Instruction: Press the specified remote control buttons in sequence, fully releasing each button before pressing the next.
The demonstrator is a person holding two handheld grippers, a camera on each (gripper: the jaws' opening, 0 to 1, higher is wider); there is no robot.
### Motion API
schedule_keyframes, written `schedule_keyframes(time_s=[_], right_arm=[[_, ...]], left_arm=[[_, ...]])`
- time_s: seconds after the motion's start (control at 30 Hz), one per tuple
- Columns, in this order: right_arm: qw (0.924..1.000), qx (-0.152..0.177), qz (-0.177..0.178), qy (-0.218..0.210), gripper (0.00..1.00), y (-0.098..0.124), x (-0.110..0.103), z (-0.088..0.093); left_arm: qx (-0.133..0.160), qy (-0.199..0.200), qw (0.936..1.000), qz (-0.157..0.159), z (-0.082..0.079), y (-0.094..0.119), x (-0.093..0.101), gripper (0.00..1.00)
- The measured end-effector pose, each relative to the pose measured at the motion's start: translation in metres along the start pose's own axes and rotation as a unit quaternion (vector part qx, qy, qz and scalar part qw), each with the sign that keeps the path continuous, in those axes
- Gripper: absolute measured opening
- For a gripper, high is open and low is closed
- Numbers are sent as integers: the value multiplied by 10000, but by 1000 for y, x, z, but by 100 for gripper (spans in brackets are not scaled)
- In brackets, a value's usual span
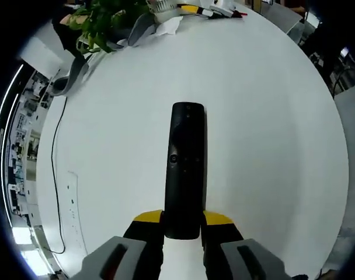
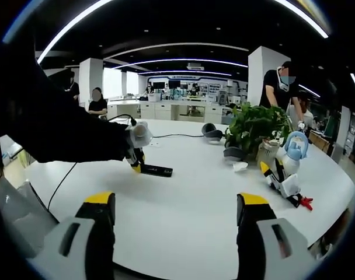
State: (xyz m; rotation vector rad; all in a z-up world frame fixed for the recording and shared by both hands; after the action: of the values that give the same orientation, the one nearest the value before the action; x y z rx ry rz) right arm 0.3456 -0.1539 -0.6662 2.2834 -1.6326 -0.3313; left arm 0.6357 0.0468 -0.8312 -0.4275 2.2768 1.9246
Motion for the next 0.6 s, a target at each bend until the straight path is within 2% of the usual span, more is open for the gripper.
schedule_keyframes(time_s=[0.37,0.43,0.53,0.6], right_arm=[[10000,-43,-11,-10,88,-1,1,1],[10000,-34,-19,-14,88,-1,0,1],[10000,-25,-41,0,88,0,0,0],[10000,-11,-32,19,88,0,0,0]], left_arm=[[-92,-139,9999,30,-3,-2,-5,24],[-59,-126,9999,60,-3,-3,-6,24],[88,95,9999,62,1,-3,-7,25],[238,5,9997,-3,1,-1,-4,25]])
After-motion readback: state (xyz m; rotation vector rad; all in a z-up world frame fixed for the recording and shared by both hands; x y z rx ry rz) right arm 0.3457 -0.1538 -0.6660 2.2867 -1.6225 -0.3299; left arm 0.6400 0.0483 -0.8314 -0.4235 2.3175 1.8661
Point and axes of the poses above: the point that each gripper's makers call its tool centre point, and the gripper's own axes: y roughly backward along the fingers, x roughly to its right, z roughly out of its underside, the point moved 4 cm from there along y, roughly backward along the fingers, and after that the axes turned 5 degrees about -z, right-handed, at the moved point
